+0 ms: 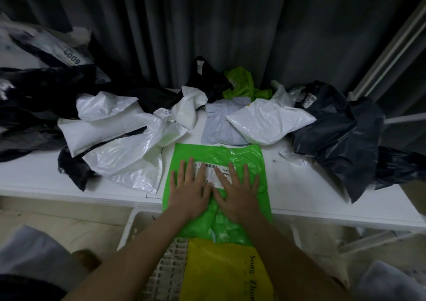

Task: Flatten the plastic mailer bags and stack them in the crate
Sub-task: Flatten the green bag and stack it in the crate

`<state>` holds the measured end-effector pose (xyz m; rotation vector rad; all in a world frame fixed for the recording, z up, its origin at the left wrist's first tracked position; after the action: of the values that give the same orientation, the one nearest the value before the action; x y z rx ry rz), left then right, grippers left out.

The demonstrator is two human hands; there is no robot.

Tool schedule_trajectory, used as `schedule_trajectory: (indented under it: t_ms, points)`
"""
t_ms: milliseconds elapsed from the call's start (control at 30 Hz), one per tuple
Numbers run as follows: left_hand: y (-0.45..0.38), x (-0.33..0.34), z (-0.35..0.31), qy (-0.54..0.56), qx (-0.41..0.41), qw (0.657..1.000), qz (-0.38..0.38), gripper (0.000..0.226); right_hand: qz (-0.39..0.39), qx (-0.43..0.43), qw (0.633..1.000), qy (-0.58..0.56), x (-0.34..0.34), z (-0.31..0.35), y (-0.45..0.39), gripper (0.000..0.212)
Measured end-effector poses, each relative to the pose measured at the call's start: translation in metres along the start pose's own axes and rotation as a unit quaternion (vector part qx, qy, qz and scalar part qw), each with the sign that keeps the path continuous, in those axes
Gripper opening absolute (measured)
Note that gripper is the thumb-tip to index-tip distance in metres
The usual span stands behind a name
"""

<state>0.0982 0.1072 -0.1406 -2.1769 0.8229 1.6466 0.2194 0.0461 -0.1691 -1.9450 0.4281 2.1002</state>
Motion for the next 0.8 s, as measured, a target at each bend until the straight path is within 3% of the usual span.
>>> schedule_trajectory:
  t_ms: [133,233,367,467,533,667,733,800]
  points:
    - [0.040,0.006,0.030,0.086,-0.111,0.990,-0.032,0.063,0.024,-0.007,1.000,-0.013,-0.002,0.000,-0.001,0.067]
    - [0.050,0.014,0.040,0.035,-0.111,0.993,-0.017,0.059,0.012,-0.016,0.999,-0.046,-0.014,-0.006,0.004,0.062]
    - [0.049,0.013,0.035,0.033,-0.113,0.993,-0.017,0.059,-0.037,-0.042,0.998,-0.030,-0.026,0.000,0.033,0.073]
    - [0.049,0.007,0.035,0.085,-0.136,0.986,-0.035,0.064,-0.053,0.098,0.990,-0.087,-0.031,-0.022,0.041,0.070]
    - [0.051,-0.001,0.038,0.145,-0.167,0.974,-0.057,0.068,-0.036,0.208,0.964,-0.162,-0.034,-0.040,0.043,0.074]
    - [0.052,-0.010,0.052,0.284,-0.241,0.925,-0.075,0.061,0.016,0.330,0.896,-0.296,-0.028,-0.062,0.044,0.083]
    - [0.054,-0.012,0.057,0.330,-0.258,0.905,-0.073,0.048,0.019,0.356,0.849,-0.390,-0.025,-0.070,0.048,0.067]
    - [0.061,-0.015,0.058,0.351,-0.265,0.896,-0.066,0.035,-0.012,0.320,0.818,-0.478,-0.029,-0.069,0.054,0.035]
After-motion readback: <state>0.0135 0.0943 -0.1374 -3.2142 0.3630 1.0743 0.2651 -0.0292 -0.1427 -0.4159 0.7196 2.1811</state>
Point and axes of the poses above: each hand's wrist, its own y-axis away from the middle knuckle, its own x-axis out of the palm, z = x × y, the point moved 7 cm from there along -y, towards the middle knuckle, and after that the axes turned 5 degrees about y, right-handed, at the moved point
